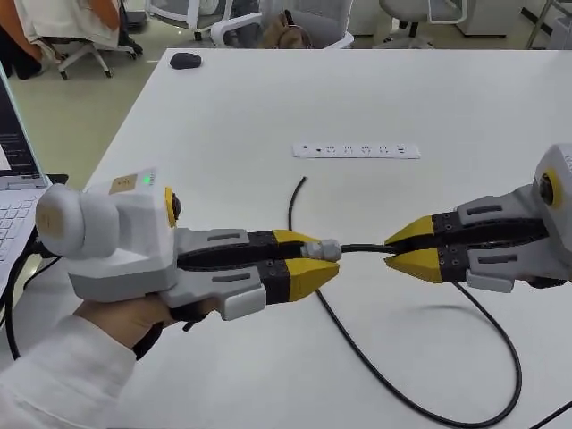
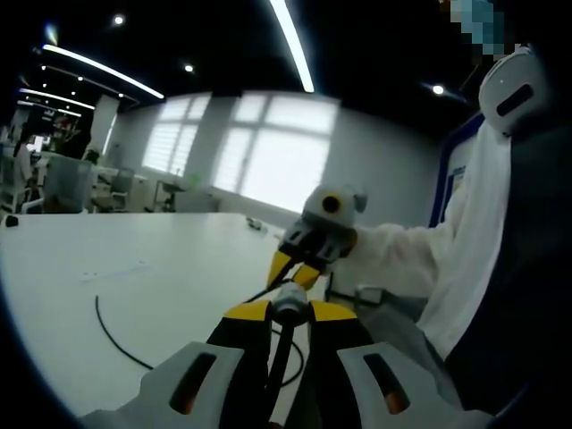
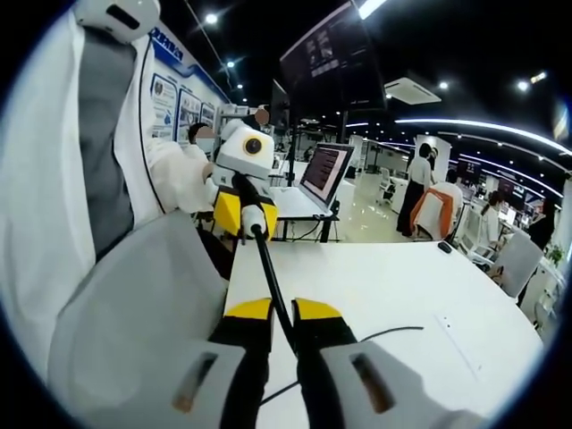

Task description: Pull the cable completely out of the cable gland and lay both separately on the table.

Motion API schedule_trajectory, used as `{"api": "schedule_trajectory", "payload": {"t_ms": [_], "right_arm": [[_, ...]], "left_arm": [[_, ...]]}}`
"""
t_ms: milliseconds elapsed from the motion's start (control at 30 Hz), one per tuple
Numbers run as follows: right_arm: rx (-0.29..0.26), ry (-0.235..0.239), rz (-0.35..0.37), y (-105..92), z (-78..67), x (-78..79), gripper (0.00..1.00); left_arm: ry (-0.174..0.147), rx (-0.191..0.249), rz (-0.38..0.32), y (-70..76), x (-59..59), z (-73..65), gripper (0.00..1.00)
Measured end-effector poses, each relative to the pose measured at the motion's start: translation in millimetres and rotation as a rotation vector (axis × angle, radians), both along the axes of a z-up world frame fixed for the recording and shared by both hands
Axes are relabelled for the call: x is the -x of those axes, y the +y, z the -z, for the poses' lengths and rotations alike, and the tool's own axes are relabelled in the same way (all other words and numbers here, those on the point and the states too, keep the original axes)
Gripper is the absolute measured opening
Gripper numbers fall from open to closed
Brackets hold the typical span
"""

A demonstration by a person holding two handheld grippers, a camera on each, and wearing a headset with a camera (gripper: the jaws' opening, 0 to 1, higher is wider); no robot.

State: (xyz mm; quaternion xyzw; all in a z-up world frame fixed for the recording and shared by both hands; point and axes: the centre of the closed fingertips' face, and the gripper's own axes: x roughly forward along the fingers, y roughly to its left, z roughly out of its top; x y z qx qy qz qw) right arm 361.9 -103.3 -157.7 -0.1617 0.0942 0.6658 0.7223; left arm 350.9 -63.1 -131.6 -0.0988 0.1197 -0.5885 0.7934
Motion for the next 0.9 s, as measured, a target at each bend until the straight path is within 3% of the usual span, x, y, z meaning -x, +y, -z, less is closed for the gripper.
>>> {"api": "schedule_trajectory", "payload": {"t_ms": [333,600,900], "right_arm": [[0.013,0.009,-0.011,0.9,4.4,0.0,0.07],[-0.017,-0.011,-0.007,8.0,-8.2,-5.1,0.16],[-0.024,-0.034,-0.081,27.3,-17.0,8.8,0.23]], "left_arm": [[-0.019,0.005,0.017,-1.8,4.3,-2.7,0.17],[-0.028,0.016,0.009,0.1,1.8,-6.5,0.17],[-0.026,0.009,0.016,-0.5,4.9,-4.9,0.17]]}}
